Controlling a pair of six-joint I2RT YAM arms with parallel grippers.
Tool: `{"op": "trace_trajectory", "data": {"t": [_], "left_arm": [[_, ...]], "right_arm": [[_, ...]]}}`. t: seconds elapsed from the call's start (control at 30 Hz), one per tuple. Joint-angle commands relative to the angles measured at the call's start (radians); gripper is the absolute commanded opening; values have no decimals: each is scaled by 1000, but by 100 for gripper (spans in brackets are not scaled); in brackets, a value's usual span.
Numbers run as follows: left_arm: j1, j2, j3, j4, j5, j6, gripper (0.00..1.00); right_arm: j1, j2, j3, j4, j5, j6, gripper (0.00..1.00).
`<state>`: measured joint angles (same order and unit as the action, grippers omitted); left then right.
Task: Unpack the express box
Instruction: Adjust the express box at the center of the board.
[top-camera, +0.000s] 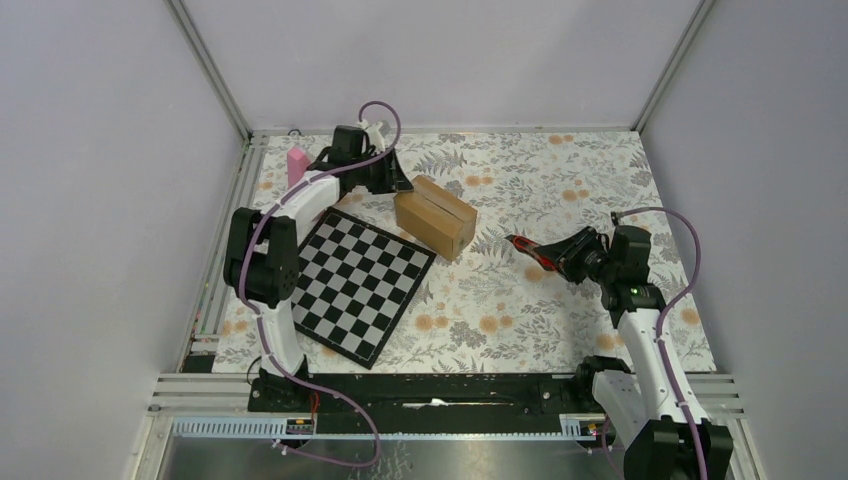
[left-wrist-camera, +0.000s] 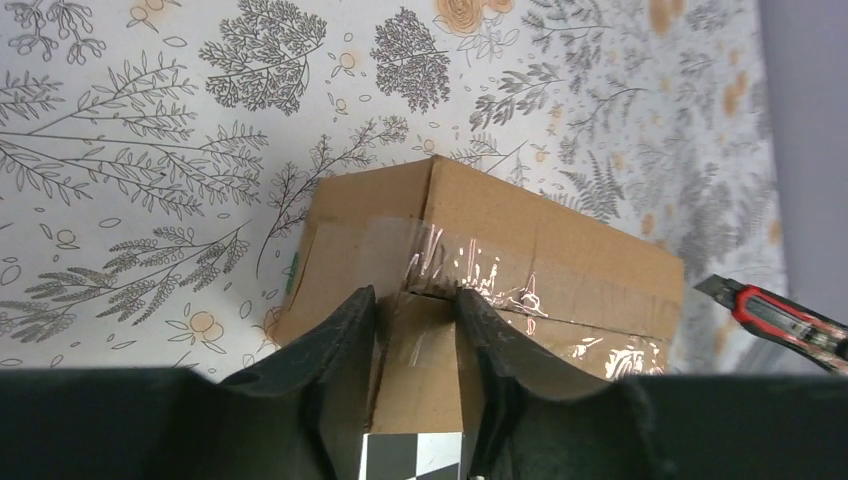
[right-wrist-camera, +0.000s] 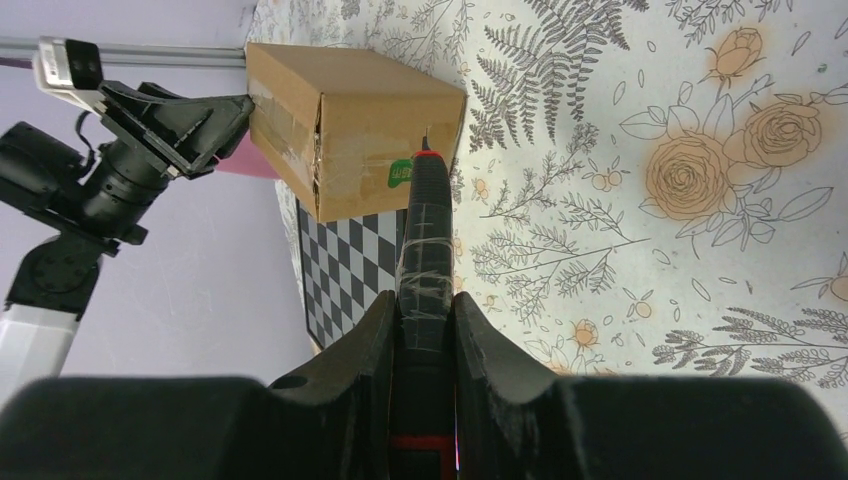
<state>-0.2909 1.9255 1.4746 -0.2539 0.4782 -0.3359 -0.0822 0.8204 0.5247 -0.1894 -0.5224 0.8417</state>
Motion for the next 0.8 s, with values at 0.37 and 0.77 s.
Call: {"op": "trace_trajectory", "data": {"t": [0.37, 0.77], "left_arm": [[154, 118, -86, 146, 261, -246, 22], [159, 148, -19, -96, -32, -154, 17]], "right_arm": [[68, 124, 89, 217, 12, 59, 0], [159, 217, 165, 217, 123, 1, 0]]}}
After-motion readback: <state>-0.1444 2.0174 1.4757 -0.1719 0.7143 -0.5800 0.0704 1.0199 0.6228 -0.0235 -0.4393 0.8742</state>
